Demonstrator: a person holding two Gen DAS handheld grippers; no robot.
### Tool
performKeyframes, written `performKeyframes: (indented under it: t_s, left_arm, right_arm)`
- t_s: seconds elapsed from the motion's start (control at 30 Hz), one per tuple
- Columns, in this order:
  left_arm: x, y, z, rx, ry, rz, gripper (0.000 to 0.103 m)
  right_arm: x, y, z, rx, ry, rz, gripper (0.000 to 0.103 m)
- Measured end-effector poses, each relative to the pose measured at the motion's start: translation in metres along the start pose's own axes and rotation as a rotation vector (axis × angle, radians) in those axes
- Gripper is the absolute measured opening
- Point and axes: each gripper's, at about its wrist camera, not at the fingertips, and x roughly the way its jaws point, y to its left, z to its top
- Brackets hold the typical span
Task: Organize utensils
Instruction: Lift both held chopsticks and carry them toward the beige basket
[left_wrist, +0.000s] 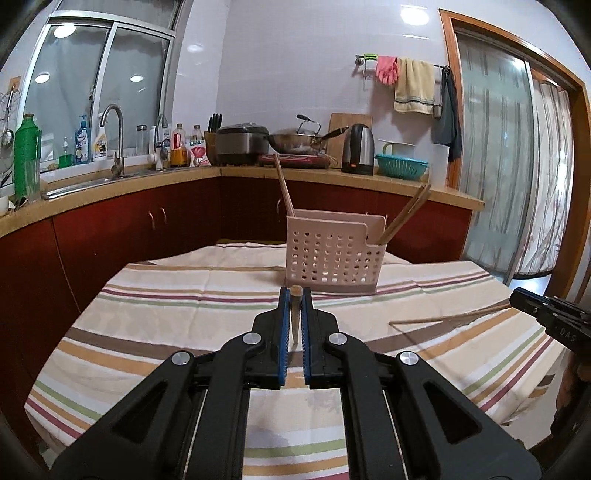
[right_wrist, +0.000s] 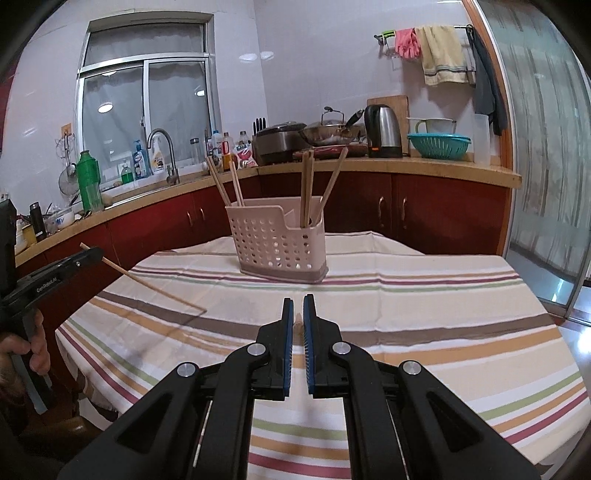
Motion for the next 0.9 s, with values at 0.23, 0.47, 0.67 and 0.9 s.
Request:
performKeyframes:
  t_s: [0.23,0.47,0.67,0.9]
  left_arm:
    - [0.004,0.001,0.011,0.000,-0.010,0.000,0.006]
    - [0.014,0.006,0.027,-0.007,-0.025,0.005,0.006]
    - [0.029,0.010,0.040,-0.005,-0.045,0.016,0.006]
    - [0.044,0.012,0.048,-0.004,-0.063,0.032,0.006]
  right_arm:
    - [0.004,0.004,0.013,-0.012,-0.016,0.003,0.006]
    - [0.015,0.009,0.033,-0.029,-0.031,0.009,0.006]
    - [0.027,0.013,0.047,-0.041,-0.056,0.016,0.006]
    - [0.042,0.016,0.063,-0.046,-0.083,0.012,0.006]
